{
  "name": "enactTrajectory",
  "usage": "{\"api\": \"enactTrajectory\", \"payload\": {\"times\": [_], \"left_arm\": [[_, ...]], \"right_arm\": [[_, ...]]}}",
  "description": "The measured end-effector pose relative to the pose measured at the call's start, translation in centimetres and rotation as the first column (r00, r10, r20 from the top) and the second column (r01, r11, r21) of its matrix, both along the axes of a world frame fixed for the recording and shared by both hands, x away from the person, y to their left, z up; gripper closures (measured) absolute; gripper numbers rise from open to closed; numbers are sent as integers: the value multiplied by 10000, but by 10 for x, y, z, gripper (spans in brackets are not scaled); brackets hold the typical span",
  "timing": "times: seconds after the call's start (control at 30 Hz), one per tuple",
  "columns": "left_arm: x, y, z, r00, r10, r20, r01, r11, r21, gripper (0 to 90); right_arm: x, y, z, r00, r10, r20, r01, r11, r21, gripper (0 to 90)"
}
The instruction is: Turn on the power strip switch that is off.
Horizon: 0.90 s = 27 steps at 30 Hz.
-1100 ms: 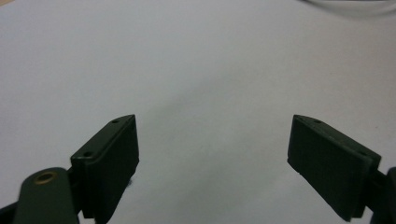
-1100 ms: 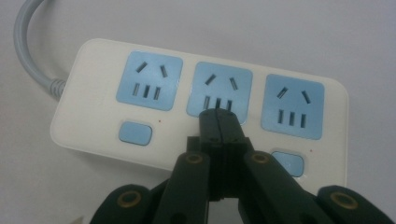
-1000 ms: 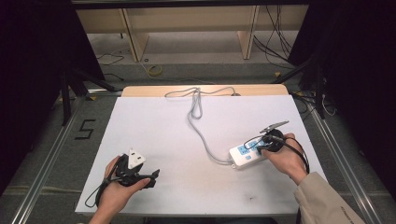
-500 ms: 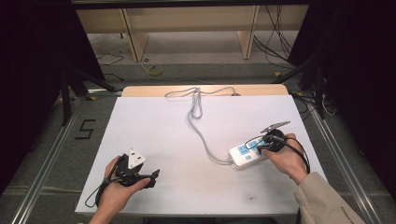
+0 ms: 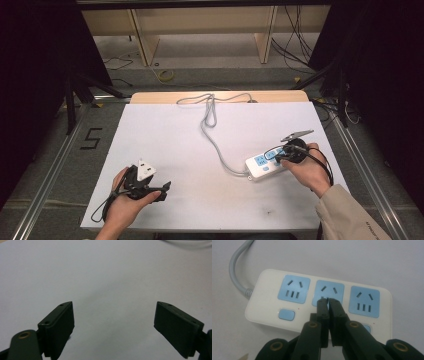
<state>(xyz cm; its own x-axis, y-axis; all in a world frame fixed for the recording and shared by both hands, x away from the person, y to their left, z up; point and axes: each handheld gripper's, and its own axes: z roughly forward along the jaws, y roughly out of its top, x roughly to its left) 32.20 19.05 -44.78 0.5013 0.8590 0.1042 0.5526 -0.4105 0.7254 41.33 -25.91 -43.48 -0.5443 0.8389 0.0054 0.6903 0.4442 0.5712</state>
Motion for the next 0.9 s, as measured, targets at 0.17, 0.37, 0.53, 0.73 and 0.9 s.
{"api": "enactTrajectory", "payload": {"times": [0.17, 0.37, 0.53, 0.73, 0.9], "left_arm": [[0, 0, 0, 10000, 0, -1, 0, 10000, 4, 160], [0, 0, 0, 10000, 7, -10, -7, 10000, 0, 160], [0, 0, 0, 10000, 20, -27, -20, 10000, 0, 160], [0, 0, -1, 10000, 34, -44, -34, 10000, 4, 160], [0, 0, -1, 10000, 34, -51, -34, 10000, 21, 160]], "right_arm": [[-2, -1, 1, 9999, 58, 92, -58, 10000, 61, 853], [-6, -2, 4, 9995, 129, 282, -136, 9997, 219, 822], [-9, -4, 6, 9992, 127, 386, -140, 9993, 337, 808], [-14, -6, 7, 9987, 104, 496, -127, 9988, 466, 788], [-17, -7, 8, 9981, 155, 602, -187, 9984, 530, 767]]}}
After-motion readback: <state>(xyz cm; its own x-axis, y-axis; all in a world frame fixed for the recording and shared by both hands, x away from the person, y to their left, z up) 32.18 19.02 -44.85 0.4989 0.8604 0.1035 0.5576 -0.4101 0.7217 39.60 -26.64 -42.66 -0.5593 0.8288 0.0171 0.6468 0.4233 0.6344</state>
